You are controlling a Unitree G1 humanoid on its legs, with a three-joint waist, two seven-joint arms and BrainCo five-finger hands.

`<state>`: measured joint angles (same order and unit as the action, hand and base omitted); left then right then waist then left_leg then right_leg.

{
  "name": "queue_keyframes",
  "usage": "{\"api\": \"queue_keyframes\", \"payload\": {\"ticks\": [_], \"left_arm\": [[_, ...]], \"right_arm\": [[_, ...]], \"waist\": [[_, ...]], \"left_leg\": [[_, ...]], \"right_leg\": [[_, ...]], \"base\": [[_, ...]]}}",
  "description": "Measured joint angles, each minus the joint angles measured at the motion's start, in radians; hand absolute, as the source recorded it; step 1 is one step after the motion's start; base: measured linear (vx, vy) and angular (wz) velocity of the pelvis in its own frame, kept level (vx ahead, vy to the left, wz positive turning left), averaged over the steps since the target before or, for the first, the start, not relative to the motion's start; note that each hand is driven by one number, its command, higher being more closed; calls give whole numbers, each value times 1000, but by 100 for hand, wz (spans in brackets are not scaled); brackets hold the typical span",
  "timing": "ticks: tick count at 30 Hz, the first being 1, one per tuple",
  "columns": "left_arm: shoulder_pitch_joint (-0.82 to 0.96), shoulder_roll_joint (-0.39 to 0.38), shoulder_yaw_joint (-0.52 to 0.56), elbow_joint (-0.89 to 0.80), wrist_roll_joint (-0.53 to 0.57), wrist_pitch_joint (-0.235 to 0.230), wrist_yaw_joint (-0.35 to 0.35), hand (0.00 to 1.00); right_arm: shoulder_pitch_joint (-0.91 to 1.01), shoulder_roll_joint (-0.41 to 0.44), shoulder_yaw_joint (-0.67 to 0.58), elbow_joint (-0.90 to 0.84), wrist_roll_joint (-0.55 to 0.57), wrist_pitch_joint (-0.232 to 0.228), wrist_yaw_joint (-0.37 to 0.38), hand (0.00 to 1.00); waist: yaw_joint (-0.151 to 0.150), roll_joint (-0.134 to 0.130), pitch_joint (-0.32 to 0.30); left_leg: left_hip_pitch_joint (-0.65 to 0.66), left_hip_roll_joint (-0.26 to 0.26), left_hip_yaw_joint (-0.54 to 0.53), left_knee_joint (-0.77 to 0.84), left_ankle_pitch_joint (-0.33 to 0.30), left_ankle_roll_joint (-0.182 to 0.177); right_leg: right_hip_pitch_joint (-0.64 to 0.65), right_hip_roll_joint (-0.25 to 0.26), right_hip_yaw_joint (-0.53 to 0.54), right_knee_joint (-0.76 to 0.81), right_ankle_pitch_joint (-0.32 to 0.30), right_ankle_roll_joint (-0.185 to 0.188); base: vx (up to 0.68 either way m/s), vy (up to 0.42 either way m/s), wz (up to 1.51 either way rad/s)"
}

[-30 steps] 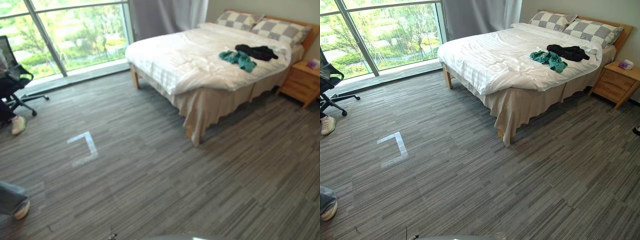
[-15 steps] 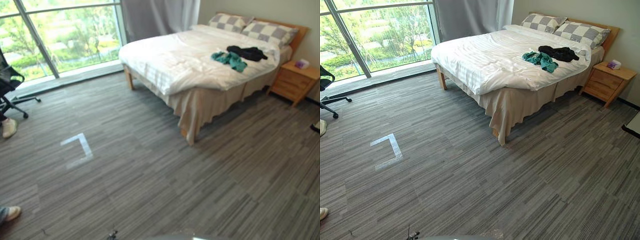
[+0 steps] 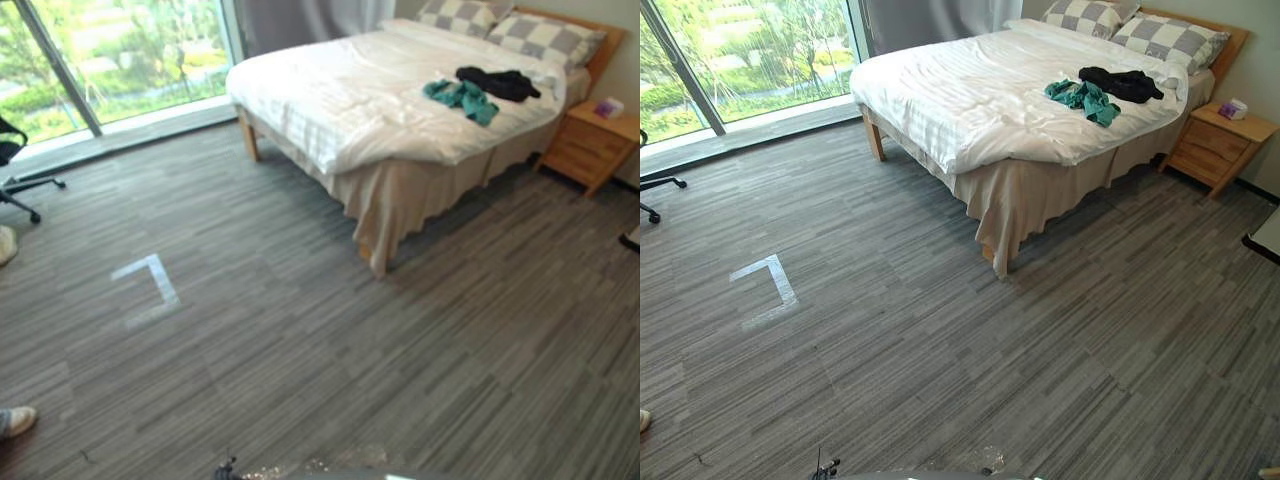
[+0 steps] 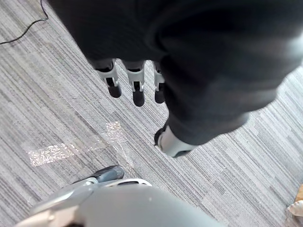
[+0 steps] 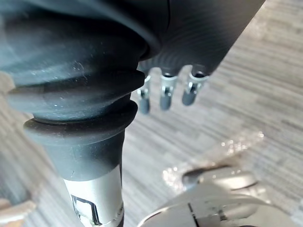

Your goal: Tidy the bed and pick cloth on bed and put in laundry

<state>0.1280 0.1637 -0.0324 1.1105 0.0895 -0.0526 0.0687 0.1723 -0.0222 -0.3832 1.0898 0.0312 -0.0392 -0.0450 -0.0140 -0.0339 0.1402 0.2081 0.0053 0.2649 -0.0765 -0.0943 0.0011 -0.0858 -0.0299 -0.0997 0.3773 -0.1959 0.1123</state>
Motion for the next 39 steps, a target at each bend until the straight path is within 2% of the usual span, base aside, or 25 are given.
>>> {"api": "queue_keyframes", "payload": {"ticks": [1, 2, 3, 5, 7, 9, 11, 12, 13, 15, 16, 17, 18, 19, 21, 22, 24, 26, 28, 30, 31, 34, 35, 37, 39], "left_arm": [[0, 1, 0, 0, 0, 1, 0, 0], [0, 1, 0, 1, -2, 3, 1, 0], [0, 1, 0, 3, -8, 6, 1, 0], [-5, 0, 0, 3, -10, 6, 0, 0], [-27, -6, 0, 3, -10, 6, 0, 0], [-76, -19, 8, 12, -8, 6, -1, 0], [-109, -38, 40, 35, -7, 4, -1, 0], [-112, -44, 47, 37, -7, 4, -1, 0], [-110, -55, 66, 36, -6, -3, -1, 0], [-111, -95, 87, 31, -3, -12, -1, 0], [-111, -116, 99, 24, 0, -18, -1, 0], [-111, -129, 124, 15, -2, -22, -1, 0], [-110, -133, 133, 8, -7, -21, 0, 0], [-107, -137, 149, -5, -23, -23, 2, 0], [-105, -139, 155, -27, -57, -24, 6, 0], [-106, -139, 156, -45, -69, -26, 6, 0], [-110, -138, 162, -94, -108, -38, 9, 0], [-112, -141, 162, -116, -120, -44, 19, 0], [-115, -141, 159, -124, -120, -46, 22, 0], [-127, -151, 148, -118, -120, -46, 22, 0], [-127, -150, 147, -118, -120, -46, 22, 0], [-128, -143, 148, -117, -120, -43, 19, 0], [-131, -132, 149, -117, -120, -44, 19, 0], [-124, -125, 163, -110, -121, -43, 19, 0], [-120, -120, 192, -82, -127, -38, 19, 0]], "right_arm": [[-4, 3, -7, -2, 6, 0, -1, 0], [-8, 4, -28, -4, 27, 2, 0, 0], [-8, 8, -52, -4, 54, 4, -1, 0], [-10, 12, -71, -5, 90, 3, -7, 0], [-13, 6, -70, -5, 107, 3, -14, 0], [-29, -4, -70, -7, 117, 3, -21, 0], [-35, -5, -69, -10, 117, 3, -20, 0], [-36, -3, -68, -12, 117, 3, -21, 0], [-30, -5, -72, -15, 121, 2, -24, 0], [-33, -29, -66, -18, 113, -7, -22, 0], [-46, -38, -67, -19, 110, -9, -21, 0], [-60, -42, -64, -19, 91, -8, -23, 0], [-62, -43, -57, -19, 80, -9, -25, 0], [-63, -48, -30, -20, 73, -12, -30, 0], [-62, -52, 35, -20, 70, -22, -41, 0], [-69, -54, 51, -19, 68, -23, -40, 0], [-127, -62, 89, -14, 46, -22, -39, 0], [-156, -48, 90, -15, 37, -23, -38, 0], [-166, -35, 89, -17, 37, -23, -39, 0], [-152, -28, 90, -35, 36, -23, -39, 0], [-140, -25, 90, -42, 39, -25, -41, 0], [-128, -5, 96, -48, 35, -24, -43, 0], [-126, -2, 103, -46, 32, -23, -41, 0], [-127, 8, 103, -33, 14, -22, -36, 0], [-129, 26, 55, -24, 6, -23, -25, 0]], "waist": [[-2, 6, 4], [-7, 11, 12], [-16, 13, 13], [-31, 23, 13], [-28, 37, 19], [-29, 57, 37], [-43, 60, 47], [-51, 57, 55], [-59, 59, 60], [-58, 111, 57], [-56, 140, 54], [-52, 146, 56], [-49, 140, 60], [-46, 138, 66], [-35, 102, 72], [-26, 95, 71], [0, 77, 79], [19, 66, 94], [30, 63, 104], [28, 72, 109], [29, 76, 109], [47, 49, 88], [54, 15, 81], [67, 7, 79], [76, 5, 79]], "left_leg": [[4, 5, 11, 6, -10, 6], [28, 16, 33, 10, -16, 8], [44, 35, 44, 24, -23, -4], [60, 84, 50, 43, -45, -37], [62, 148, 67, 50, -61, -69], [74, 219, 89, 49, -84, -118], [99, 240, 102, 47, -103, -135], [121, 242, 103, 43, -109, -125], [171, 257, 106, 53, -112, -114], [126, 347, 93, 218, -61, -112], [47, 409, 54, 376, 21, -84], [-21, 458, 21, 530, 146, -38], [-49, 476, 6, 626, 161, -31], [-88, 504, -23, 819, 137, -57], [-158, 464, -75, 1011, 21, -126], [-183, 444, -76, 1036, -10, -138], [-307, 334, -64, 1039, -130, -144], [-373, 254, -42, 912, -175, -144], [-416, 198, -6, 704, -174, -133], [-454, 119, 34, 391, -72, -85], [-462, 110, 55, 335, -40, -66], [-450, 65, 117, 276, 162, 91], [-434, 24, 113, 261, 143, 114], [-402, 9, 98, 270, 97, 108], [-315, -2, 46, 250, 45, 99]], "right_leg": [[-24, -8, -22, 49, -8, 13], [-68, -34, -95, 152, -25, -4], [-91, -79, -185, 221, -52, -51], [-110, -116, -267, 194, -63, -74], [-164, -111, -295, 101, -42, -73], [-259, -126, -314, -96, 110, -54], [-310, -175, -312, -188, 209, -21], [-311, -198, -308, -191, 207, -17], [-323, -212, -317, -107, 271, -47], [-354, -177, -334, 24, 247, -127], [-349, -138, -341, 37, 195, -160], [-313, -89, -343, 22, 153, -183], [-282, -61, -338, 3, 140, -191], [-189, 0, -323, -54, 126, -207], [-32, 73, -283, -157, 115, -224], [0, 89, -267, -185, 114, -226], [110, 129, -172, -284, 123, -240], [195, 132, -115, -332, 120, -234], [271, 124, -73, -374, 105, -211], [367, 96, -52, -436, 66, -185], [390, 94, -51, -444, 51, -175], [459, 52, -48, -441, -16, -116], [451, 12, -65, -398, -22, -104], [379, -7, -68, -182, -23, -74], [258, -27, -66, 193, 65, 105]], "base": [[58, -35, -55], [125, -26, -43], [179, -12, -33], [249, -76, -17], [350, -198, -23], [401, -291, -22], [416, -326, 3], [516, -430, 23], [572, -508, 5], [670, -661, -32], [788, -753, -56], [828, -710, -54], [706, -472, -58], [657, -404, -52], [661, -386, -55], [554, -284, -71], [512, -220, -103], [475, -110, -113], [466, -8, -90], [418, 118, -44], [528, 222, -18], [598, 198, 1], [627, 160, 27], [575, 194, 37], [596, 206, 75]]}}
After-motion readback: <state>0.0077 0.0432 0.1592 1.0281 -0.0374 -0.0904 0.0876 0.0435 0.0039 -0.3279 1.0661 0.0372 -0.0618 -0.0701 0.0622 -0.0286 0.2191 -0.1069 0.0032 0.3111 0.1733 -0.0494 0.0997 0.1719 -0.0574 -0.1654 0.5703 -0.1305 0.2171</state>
